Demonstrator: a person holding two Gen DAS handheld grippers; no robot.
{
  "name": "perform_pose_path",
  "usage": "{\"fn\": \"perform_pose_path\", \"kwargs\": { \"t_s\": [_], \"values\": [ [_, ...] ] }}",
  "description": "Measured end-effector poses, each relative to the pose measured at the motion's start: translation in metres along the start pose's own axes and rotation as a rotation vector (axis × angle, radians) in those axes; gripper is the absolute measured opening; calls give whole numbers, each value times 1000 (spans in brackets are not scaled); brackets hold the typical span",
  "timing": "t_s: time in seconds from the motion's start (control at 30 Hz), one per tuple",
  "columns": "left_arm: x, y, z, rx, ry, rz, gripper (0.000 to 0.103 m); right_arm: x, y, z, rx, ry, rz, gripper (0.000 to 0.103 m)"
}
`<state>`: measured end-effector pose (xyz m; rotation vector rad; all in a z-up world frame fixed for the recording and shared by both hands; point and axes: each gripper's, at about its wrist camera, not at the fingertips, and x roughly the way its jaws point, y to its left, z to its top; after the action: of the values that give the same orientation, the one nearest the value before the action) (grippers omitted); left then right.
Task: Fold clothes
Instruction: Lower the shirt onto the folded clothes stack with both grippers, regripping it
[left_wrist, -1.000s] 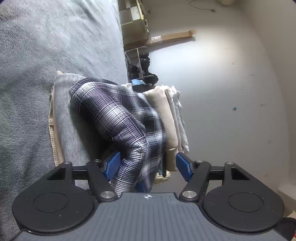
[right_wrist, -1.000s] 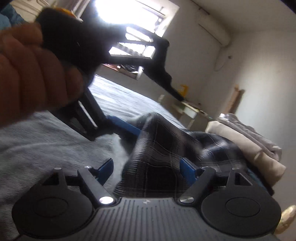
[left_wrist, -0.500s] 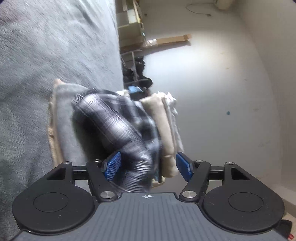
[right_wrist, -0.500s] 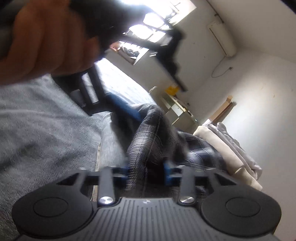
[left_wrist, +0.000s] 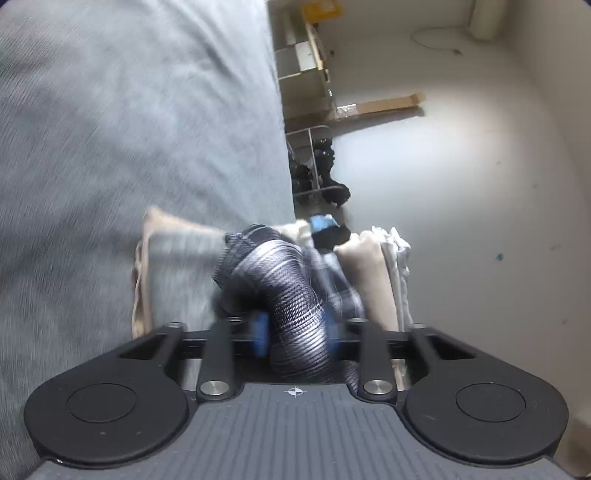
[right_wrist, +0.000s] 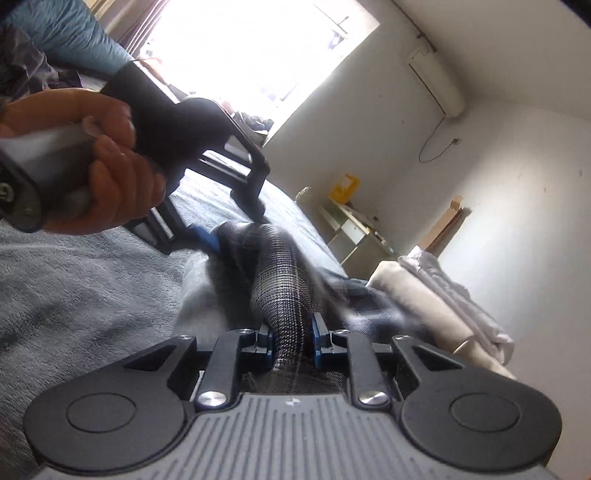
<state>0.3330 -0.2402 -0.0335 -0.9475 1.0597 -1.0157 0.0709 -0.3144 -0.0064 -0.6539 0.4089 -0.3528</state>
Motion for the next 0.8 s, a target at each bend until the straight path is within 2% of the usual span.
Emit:
{"fn": "perform_pose_path", "kwargs": {
  "t_s": [0.07, 0.17, 0.27, 0.33, 0.47, 0.5, 0.53, 0.63, 0.73, 0.8],
  "values": [
    [4, -13, 7, 64, -11, 8, 13, 0, -5, 0, -44, -23, -13, 18],
    [6, -55, 13, 281, -30, -10, 13, -2, -16, 7, -133, -71, -64, 17],
    [1, -77, 10, 466, -70, -40, 12, -9, -22, 14, -231, -121, -103, 17],
    [-3, -55, 12, 447, -66, -31, 12, -9, -8, 8, -309, -123, -45, 17],
    [5, 10, 15, 313, -30, 60, 12, 1, 37, -15, -488, -102, 81, 16],
    [2, 18, 17, 282, -28, 45, 12, 2, 42, -16, -507, -101, 92, 16],
    [0, 24, 19, 256, -26, 31, 12, 2, 44, -16, -514, -99, 102, 16],
    [-4, 14, 21, 293, -23, 16, 12, -1, 43, -8, -512, -96, 120, 16],
    [-2, 16, 21, 320, -12, 41, 12, 0, 45, -6, -521, -67, 151, 16],
    [-2, 27, 22, 280, 2, 38, 12, 3, 52, -8, -520, -40, 188, 17]
  ]
}}
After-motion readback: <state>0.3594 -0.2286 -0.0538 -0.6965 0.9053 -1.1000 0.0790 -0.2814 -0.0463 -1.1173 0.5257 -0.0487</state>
